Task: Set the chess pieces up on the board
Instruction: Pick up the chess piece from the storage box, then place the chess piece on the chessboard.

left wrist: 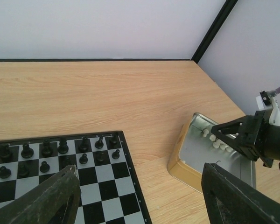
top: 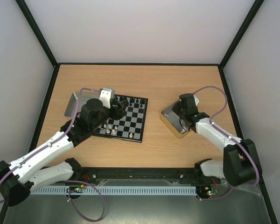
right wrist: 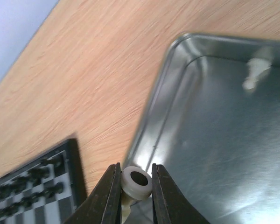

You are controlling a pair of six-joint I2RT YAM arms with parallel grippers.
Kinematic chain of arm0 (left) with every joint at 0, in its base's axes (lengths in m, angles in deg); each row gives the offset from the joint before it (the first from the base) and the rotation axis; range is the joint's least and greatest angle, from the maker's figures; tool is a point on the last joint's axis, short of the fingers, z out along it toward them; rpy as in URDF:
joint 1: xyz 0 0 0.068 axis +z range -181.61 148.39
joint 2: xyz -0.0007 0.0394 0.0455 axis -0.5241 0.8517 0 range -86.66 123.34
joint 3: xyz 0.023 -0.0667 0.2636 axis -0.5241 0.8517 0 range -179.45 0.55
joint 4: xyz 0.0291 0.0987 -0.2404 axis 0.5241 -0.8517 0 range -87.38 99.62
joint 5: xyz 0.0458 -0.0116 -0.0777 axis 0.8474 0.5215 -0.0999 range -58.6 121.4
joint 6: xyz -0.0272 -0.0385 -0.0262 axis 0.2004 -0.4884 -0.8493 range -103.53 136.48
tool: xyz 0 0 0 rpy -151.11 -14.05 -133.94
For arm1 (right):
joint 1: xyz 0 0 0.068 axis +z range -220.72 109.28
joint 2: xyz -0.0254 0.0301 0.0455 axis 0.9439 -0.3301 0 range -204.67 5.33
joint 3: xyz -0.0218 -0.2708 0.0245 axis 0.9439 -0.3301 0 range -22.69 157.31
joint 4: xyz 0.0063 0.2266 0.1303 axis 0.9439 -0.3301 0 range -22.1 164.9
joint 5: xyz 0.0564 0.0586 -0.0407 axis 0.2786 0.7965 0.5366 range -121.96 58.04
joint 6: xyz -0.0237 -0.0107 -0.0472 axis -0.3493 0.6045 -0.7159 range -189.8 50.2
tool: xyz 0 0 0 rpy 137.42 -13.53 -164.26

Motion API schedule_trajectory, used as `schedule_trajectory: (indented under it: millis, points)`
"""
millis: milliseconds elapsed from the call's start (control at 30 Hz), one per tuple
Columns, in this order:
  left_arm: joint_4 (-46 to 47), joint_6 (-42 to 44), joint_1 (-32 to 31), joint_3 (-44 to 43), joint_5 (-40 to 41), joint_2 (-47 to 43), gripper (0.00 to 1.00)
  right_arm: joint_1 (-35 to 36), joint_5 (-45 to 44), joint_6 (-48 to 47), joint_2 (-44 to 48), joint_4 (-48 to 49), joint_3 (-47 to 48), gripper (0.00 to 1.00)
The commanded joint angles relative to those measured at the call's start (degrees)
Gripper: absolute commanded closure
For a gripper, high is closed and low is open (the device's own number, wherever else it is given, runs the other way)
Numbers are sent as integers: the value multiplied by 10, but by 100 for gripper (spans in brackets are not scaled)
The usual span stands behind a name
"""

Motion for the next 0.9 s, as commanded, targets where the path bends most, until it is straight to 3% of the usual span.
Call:
schedule_trajectory:
  millis: [0, 267, 667, 867]
  points:
    - [37, -24, 3, 8, -27, 15, 27, 3, 106, 55, 14, 72, -28, 87]
    - [109, -97, 3, 42, -94, 63, 27, 42, 268, 194, 19, 252, -69, 86]
    - [177, -135, 2, 67, -157, 117, 31, 101, 344, 292, 1, 374, -78, 84]
    - [174, -134, 0, 48, -177, 157, 42, 126, 344, 315, -3, 392, -77, 84]
